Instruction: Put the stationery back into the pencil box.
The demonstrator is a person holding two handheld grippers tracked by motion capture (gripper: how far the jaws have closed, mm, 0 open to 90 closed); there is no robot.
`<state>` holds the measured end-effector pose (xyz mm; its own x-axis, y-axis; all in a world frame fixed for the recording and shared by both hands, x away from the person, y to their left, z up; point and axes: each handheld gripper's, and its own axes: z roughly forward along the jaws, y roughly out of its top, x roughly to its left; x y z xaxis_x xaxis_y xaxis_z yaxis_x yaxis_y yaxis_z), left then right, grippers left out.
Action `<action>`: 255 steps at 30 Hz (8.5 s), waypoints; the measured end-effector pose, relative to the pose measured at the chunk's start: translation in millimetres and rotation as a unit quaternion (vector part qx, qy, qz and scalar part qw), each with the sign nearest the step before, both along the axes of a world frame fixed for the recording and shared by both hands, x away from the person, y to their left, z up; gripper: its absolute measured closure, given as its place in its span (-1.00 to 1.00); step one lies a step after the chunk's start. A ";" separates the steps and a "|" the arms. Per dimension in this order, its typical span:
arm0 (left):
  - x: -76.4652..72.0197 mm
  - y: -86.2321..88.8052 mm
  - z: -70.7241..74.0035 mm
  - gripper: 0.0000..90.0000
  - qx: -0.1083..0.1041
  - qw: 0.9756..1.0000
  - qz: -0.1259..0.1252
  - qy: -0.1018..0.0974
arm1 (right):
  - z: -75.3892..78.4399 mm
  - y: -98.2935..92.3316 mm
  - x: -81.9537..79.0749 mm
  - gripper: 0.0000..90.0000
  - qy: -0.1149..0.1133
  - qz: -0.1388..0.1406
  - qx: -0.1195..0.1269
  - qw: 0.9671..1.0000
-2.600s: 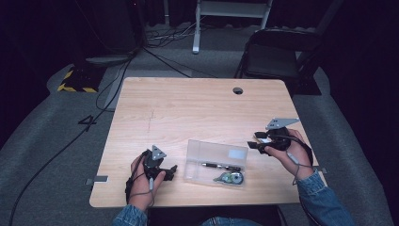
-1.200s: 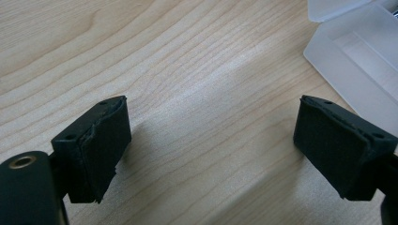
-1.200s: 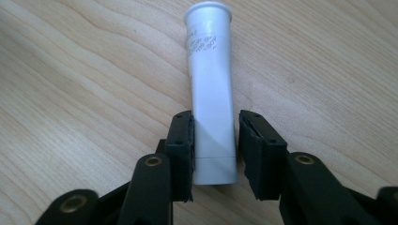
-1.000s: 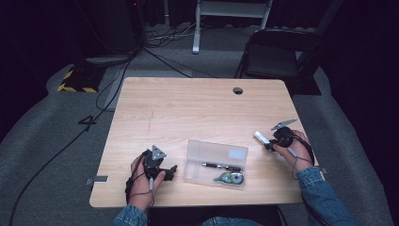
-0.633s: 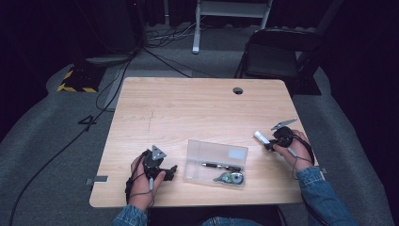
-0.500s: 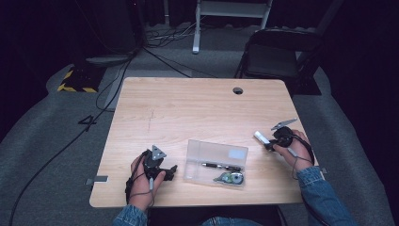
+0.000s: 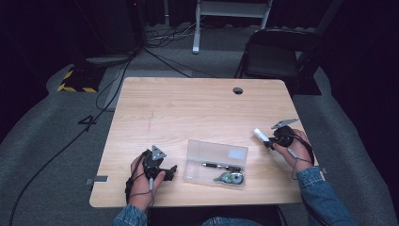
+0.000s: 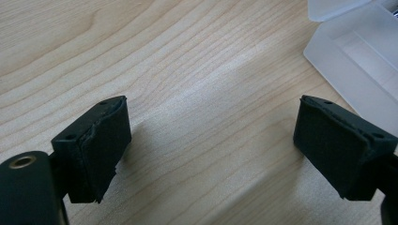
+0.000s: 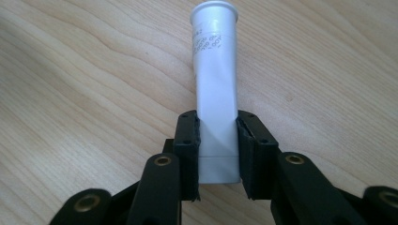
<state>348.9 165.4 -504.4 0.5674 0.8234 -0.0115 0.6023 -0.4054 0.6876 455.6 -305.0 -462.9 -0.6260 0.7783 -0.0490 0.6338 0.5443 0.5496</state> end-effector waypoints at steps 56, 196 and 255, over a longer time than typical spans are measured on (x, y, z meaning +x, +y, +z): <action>-6.2 3.3 -0.5 -0.77 -0.004 1.000 0.005 0.005 | 80.4 105.7 -72.1 0.59 -0.058 0.238 0.058 0.968; -4.8 24.1 -0.9 -0.86 -0.002 1.000 0.012 0.009 | 80.7 84.2 -44.8 -0.20 -0.101 0.186 0.095 0.973; 4.0 36.5 -0.9 -0.86 0.000 1.000 0.020 0.009 | -27.9 -10.1 5.0 -0.22 -0.074 0.003 0.076 0.994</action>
